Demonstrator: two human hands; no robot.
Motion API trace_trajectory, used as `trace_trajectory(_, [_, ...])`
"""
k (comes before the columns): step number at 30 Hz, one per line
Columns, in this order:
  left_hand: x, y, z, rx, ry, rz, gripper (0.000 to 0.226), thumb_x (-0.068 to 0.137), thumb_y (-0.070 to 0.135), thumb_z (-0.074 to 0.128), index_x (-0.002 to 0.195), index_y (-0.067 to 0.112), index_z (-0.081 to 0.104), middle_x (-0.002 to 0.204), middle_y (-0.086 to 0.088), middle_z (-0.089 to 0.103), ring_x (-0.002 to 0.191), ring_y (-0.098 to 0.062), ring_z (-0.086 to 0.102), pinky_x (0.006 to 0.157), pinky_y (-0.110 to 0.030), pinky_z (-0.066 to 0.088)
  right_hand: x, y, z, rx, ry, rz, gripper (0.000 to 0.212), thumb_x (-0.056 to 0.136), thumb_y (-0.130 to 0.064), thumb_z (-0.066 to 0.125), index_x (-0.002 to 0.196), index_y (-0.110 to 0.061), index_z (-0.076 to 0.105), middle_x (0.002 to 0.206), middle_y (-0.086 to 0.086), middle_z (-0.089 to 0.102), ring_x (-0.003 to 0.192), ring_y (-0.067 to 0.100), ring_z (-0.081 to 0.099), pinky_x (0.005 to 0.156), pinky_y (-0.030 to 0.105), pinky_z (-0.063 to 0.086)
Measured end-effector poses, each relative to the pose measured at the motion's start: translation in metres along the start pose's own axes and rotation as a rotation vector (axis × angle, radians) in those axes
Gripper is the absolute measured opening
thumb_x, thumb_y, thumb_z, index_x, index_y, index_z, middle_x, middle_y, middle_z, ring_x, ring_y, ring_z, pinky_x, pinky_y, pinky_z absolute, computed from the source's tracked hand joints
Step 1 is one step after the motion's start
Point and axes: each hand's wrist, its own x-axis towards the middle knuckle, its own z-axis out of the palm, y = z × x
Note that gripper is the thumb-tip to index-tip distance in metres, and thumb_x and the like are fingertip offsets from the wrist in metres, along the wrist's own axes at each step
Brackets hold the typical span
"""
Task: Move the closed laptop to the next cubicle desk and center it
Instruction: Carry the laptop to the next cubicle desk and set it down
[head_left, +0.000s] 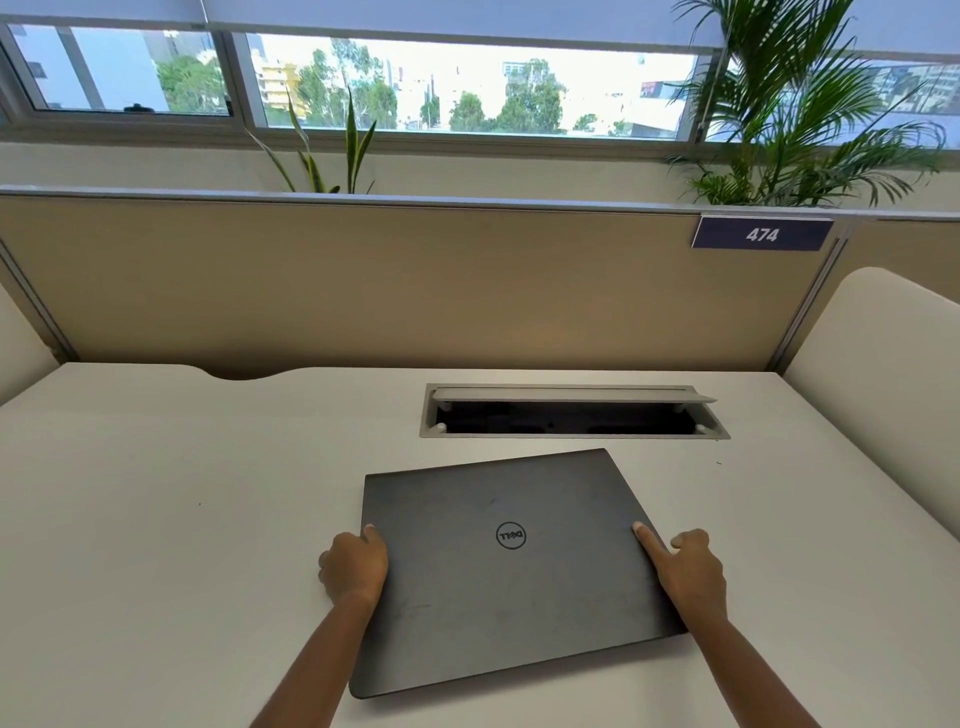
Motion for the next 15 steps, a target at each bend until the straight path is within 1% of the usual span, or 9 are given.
trace_trajectory(1, [0.000,0.000,0.000,0.003,-0.002,-0.001,0.044,0.097,0.022,0.042,0.115,-0.016,0.055,0.121,-0.036,0.057,0.118,-0.046,0.048,0.102,-0.046,0.039,0.000,-0.001,-0.001,0.015,0.003,0.008,0.045,0.083,-0.045,0.063,0.081,-0.005,0.043,0.066,0.003,0.043,0.071,0.029,0.048,0.064,0.033,0.036])
trace_trajectory(2, [-0.001,-0.001,-0.001,0.009,-0.002,0.001,0.043,0.097,0.021,0.041,0.115,-0.016,0.054,0.121,-0.037,0.056,0.118,-0.047,0.048,0.102,-0.046,0.039,-0.001,-0.002,-0.001,0.009,0.004,-0.001,0.045,0.083,-0.044,0.064,0.082,-0.004,0.043,0.066,0.003,0.044,0.073,0.029,0.048,0.065,0.033,0.036])
trace_trajectory(5, [-0.004,-0.002,-0.001,0.042,-0.002,0.025,0.041,0.097,0.020,0.042,0.115,-0.015,0.053,0.123,-0.037,0.054,0.118,-0.047,0.047,0.101,-0.046,0.039,-0.003,-0.003,-0.003,-0.058,-0.011,-0.022,0.047,0.084,-0.044,0.061,0.064,-0.010,0.036,0.060,0.004,0.045,0.065,0.028,0.047,0.056,0.032,0.033])
trace_trajectory(8, [-0.011,-0.005,0.000,0.084,0.020,0.085,0.038,0.096,0.018,0.044,0.114,-0.015,0.053,0.124,-0.036,0.051,0.117,-0.048,0.046,0.099,-0.048,0.040,-0.006,-0.003,-0.005,-0.119,-0.004,-0.023,0.048,0.086,-0.044,0.058,0.061,-0.011,0.033,0.061,0.004,0.045,0.066,0.028,0.047,0.055,0.032,0.033])
trace_trajectory(10, [-0.015,-0.007,-0.001,0.117,0.035,0.132,0.037,0.096,0.017,0.046,0.113,-0.015,0.052,0.123,-0.036,0.050,0.117,-0.048,0.046,0.098,-0.049,0.041,-0.008,-0.004,-0.007,-0.162,0.013,-0.046,0.047,0.088,-0.041,0.057,0.061,-0.011,0.033,0.061,0.005,0.046,0.065,0.027,0.046,0.052,0.031,0.031])
trace_trajectory(12, [-0.018,-0.008,-0.003,0.170,0.033,0.172,0.037,0.095,0.017,0.047,0.114,-0.014,0.051,0.123,-0.034,0.050,0.117,-0.046,0.045,0.097,-0.049,0.042,-0.011,-0.004,-0.008,-0.204,0.025,-0.082,0.043,0.090,-0.038,0.055,0.064,-0.010,0.035,0.067,0.009,0.051,0.067,0.027,0.047,0.055,0.031,0.033])
trace_trajectory(15, [-0.022,-0.011,-0.006,0.237,0.015,0.231,0.037,0.095,0.018,0.047,0.116,-0.012,0.050,0.124,-0.030,0.050,0.117,-0.043,0.046,0.097,-0.047,0.043,-0.018,-0.003,-0.009,-0.236,0.036,-0.130,0.033,0.091,-0.033,0.054,0.075,-0.006,0.043,0.082,0.017,0.063,0.071,0.028,0.050,0.062,0.032,0.037])
